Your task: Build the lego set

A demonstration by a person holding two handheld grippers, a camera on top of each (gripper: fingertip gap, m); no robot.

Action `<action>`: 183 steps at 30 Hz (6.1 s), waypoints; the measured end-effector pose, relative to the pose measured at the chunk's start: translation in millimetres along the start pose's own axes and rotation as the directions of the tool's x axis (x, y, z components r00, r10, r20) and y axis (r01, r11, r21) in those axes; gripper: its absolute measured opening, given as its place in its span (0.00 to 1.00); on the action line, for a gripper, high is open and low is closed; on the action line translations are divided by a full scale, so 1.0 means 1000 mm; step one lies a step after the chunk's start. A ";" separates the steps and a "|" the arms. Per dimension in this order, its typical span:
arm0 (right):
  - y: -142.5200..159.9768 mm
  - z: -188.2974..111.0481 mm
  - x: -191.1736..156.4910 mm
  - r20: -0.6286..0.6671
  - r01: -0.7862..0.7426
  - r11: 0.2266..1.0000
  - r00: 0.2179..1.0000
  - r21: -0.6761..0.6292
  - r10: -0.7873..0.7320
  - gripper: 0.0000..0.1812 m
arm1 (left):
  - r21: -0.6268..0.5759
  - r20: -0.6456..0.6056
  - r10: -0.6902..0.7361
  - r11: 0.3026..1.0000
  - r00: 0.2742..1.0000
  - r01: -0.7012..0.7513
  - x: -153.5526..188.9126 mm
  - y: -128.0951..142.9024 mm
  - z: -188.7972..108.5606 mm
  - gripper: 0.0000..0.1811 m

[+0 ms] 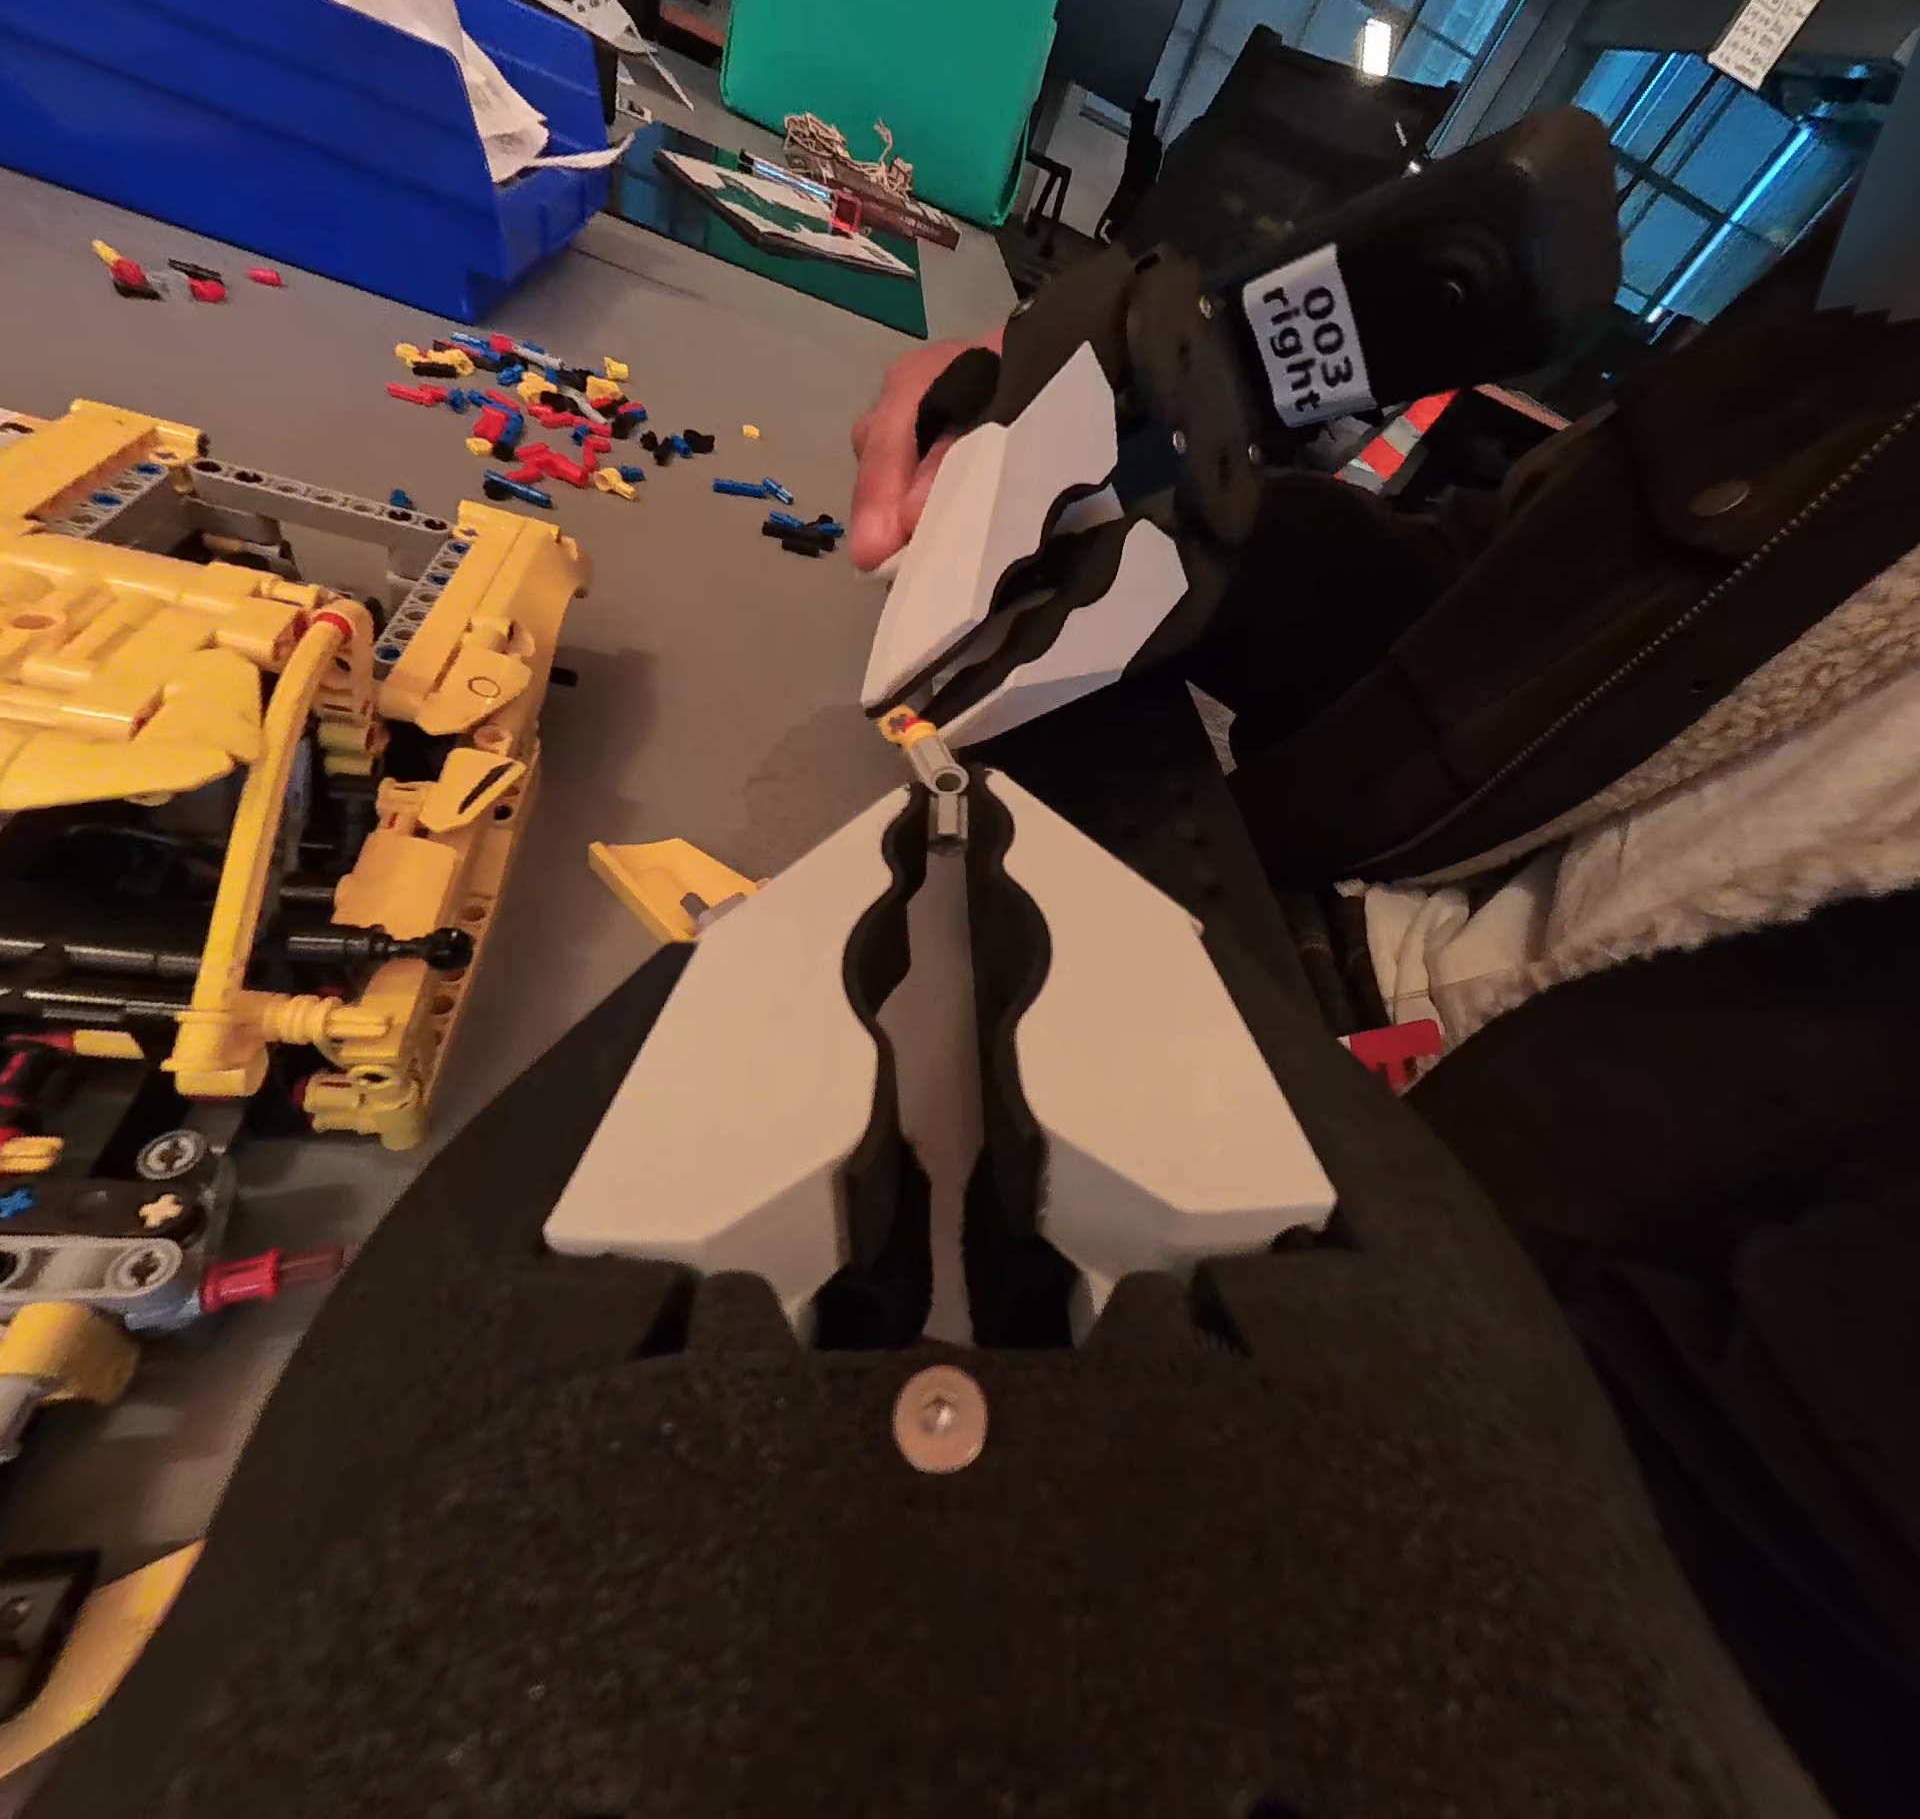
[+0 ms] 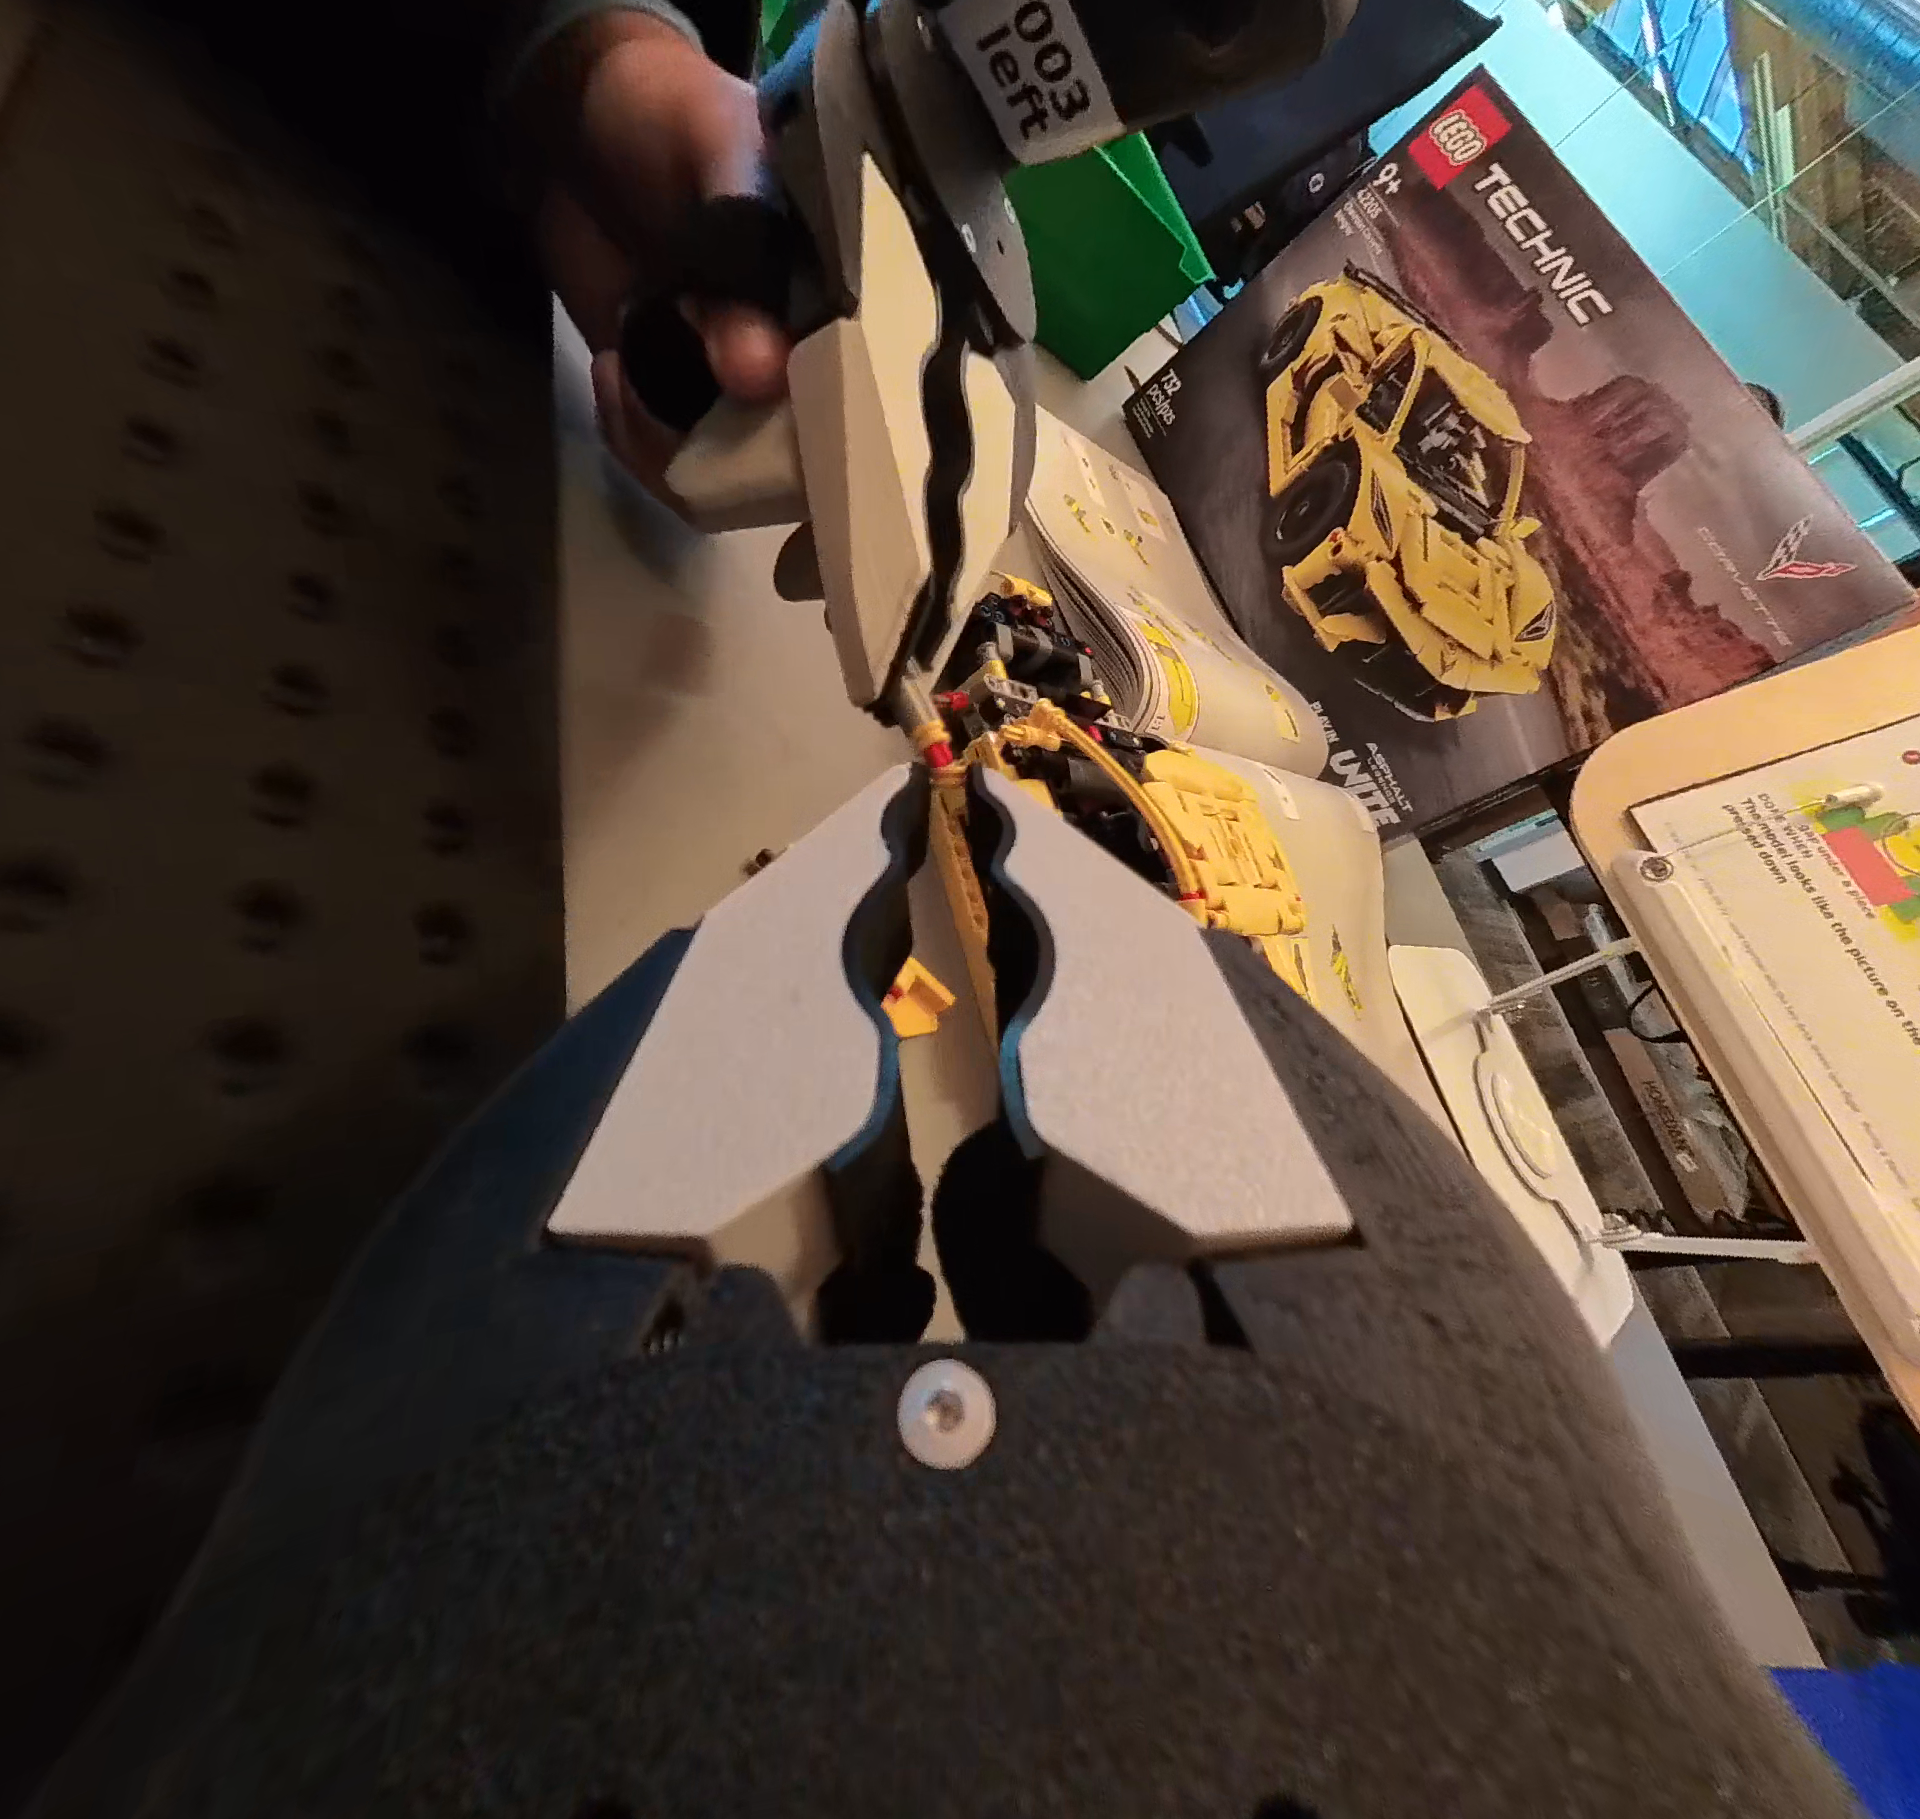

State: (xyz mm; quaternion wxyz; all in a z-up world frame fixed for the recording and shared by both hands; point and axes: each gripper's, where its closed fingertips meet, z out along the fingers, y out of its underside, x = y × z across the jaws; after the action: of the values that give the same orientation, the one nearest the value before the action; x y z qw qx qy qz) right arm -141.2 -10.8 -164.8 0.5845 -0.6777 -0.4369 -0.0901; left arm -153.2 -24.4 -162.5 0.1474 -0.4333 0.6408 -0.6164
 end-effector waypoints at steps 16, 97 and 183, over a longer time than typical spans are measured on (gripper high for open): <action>-0.002 0.002 0.000 -0.103 0.226 0.968 0.966 -0.108 -0.237 0.03 | 0.016 -0.123 -0.267 0.962 0.956 0.271 -0.001 -0.001 -0.003 0.04; 0.005 0.029 0.013 -0.300 -0.417 0.896 0.884 -0.153 0.360 0.22 | 0.000 0.276 0.066 0.998 0.959 -0.068 -0.036 -0.005 -0.002 0.03; 0.073 0.017 -0.012 0.335 -0.501 0.787 0.718 -0.361 0.611 0.04 | -0.417 0.504 0.239 0.909 0.830 -0.009 -0.060 0.054 0.022 0.26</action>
State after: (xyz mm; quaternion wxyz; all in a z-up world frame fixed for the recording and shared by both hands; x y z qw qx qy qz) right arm -104.2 3.0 -229.4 0.3833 -0.8468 -0.3155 0.1913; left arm -122.6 -2.0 -237.6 0.2727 -0.5672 0.7110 -0.3136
